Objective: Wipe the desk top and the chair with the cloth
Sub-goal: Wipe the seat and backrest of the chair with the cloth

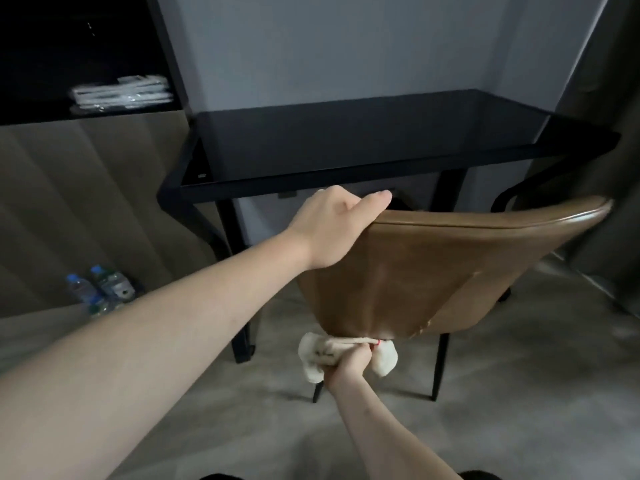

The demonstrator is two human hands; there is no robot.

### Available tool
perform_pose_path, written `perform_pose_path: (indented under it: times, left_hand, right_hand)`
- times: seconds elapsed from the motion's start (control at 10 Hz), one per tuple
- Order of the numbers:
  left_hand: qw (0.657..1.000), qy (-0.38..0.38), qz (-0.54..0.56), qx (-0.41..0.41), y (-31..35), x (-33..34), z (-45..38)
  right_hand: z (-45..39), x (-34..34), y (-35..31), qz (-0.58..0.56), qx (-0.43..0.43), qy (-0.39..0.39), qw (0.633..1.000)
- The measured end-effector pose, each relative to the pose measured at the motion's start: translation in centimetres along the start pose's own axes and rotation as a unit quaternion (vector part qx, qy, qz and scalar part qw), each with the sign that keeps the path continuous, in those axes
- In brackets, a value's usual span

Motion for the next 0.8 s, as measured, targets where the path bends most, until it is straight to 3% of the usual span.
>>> perform_pose_path:
  times: [0.1, 0.2, 0.4, 0.6, 0.8]
  left_hand:
    - [0.999, 0.006, 0.034, 0.017, -0.6, 0.2, -0.4]
    - [0.997, 0.025, 0.059, 0.045, -1.4, 0.4, -0.8]
    - [0.993, 0.031, 0.08, 0.087, -1.7, 0.7, -1.3]
    - [0.993, 0.025, 0.08, 0.086, -1.6, 0.7, -1.4]
    - [0.997, 0.028, 0.057, 0.053, -0.8, 0.3, -0.7]
  right_hand:
    - [-2.0, -0.1, 1.6, 0.016, 0.016, 0.015, 1.0]
    - [-5.2, 1.2, 4.2, 0.085, -0.008, -0.032, 0.996]
    - [-9.0, 1.4, 7.5, 0.15, -0.016, -0.054, 0.987]
    - [-9.6, -0.9, 8.4, 0.048, 0.057, 0.031, 0.997]
    - [-5.6, -1.8, 0.6, -0.083, 0.007, -0.051, 0.995]
Point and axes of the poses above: each hand's wrist, its own z-axis away from the middle knuckle, its own x-axis out of the palm, y = z × x, the point moved 6 cm from there along -z, towards the middle knuckle, and after that the axes turned 8 degrees about -x, right-handed, at the moved point
